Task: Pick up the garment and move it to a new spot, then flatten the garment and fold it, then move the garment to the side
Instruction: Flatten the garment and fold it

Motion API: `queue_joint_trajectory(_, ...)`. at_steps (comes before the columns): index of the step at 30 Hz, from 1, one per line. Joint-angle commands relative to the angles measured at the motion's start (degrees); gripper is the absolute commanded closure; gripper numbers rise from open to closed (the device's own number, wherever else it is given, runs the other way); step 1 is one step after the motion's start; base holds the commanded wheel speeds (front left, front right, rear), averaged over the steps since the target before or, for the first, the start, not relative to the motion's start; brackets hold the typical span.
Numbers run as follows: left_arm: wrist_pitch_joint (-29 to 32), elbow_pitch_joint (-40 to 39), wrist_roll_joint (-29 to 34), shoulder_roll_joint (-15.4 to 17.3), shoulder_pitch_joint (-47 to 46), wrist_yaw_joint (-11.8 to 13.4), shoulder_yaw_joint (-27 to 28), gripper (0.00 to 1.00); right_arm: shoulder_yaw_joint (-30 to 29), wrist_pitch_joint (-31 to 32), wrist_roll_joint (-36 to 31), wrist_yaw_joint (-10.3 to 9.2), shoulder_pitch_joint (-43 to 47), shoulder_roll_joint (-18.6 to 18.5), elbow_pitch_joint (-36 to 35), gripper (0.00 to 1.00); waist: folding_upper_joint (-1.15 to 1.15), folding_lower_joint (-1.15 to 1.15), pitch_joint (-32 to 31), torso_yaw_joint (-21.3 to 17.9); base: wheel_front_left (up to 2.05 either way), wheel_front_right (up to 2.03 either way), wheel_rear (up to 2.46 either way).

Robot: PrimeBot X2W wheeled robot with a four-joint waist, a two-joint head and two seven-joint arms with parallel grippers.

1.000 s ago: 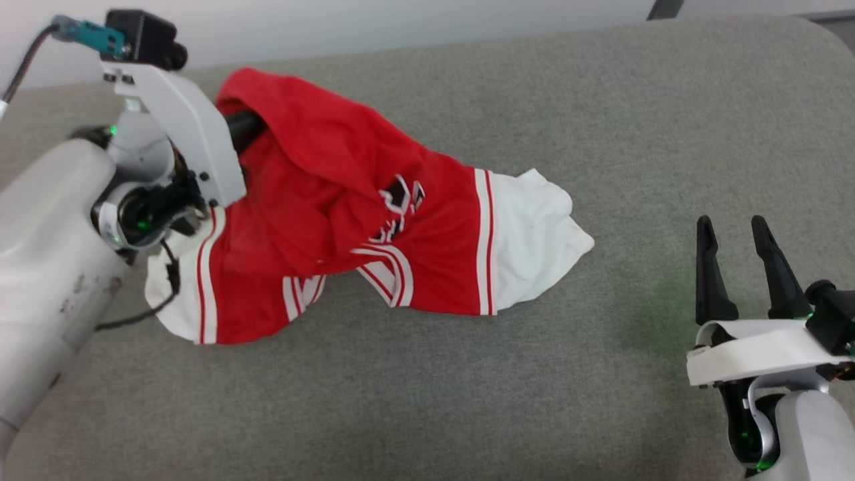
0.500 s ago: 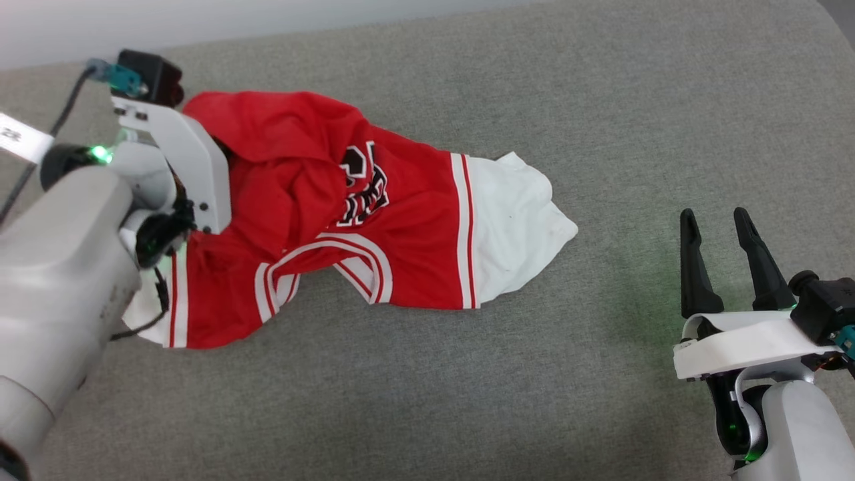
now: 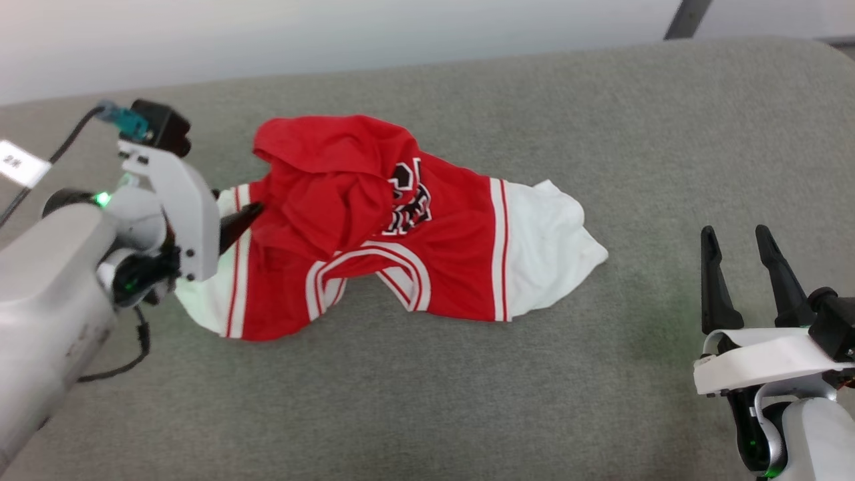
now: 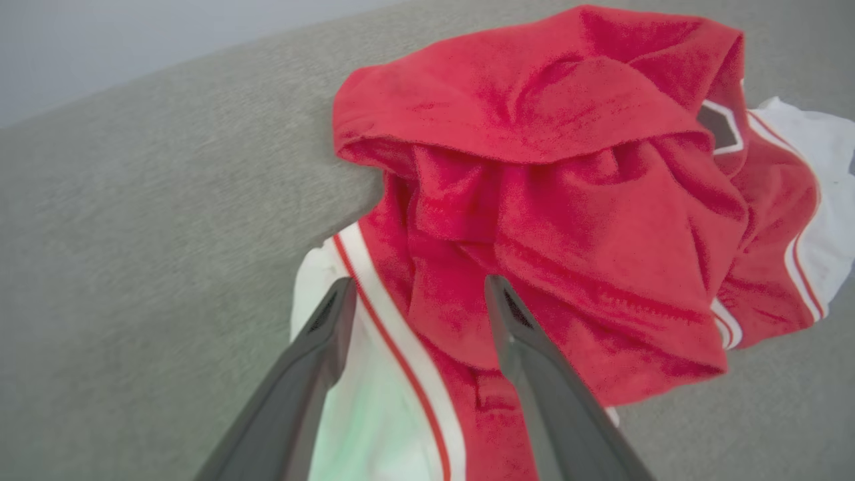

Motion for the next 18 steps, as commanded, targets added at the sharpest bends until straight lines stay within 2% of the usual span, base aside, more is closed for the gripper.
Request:
queue_joint_trajectory(1,0.51,0.12,-0.33,1.07,1.25,-0.08,-0.25,0.0,-0.21,0.35,-0.34,-0.08,0.85,-0.35,-0.58,0.0,0.0,0.0,-2.3,2.2,0.0,0.0,0.0)
queue_joint_trajectory(7,2.37,1.7,-1.3,2.36,3.7,0.39,-0.85,0.0,-0.11,1.36,-0.39,-0.08,1.57,-0.68,-1.78,0.0,0.0,0.0,-3.44,3.36,0.0,0.0,0.0)
queue_joint_trajectory(18,2.95,7.21,-3.21,0.16,7.27,0.39,-0.97,0.0,0.27,3.17,-0.46,-0.08,1.66,-1.34,-4.4,0.0,0.0,0.0,-1.47,3.01,0.0,0.0,0.0)
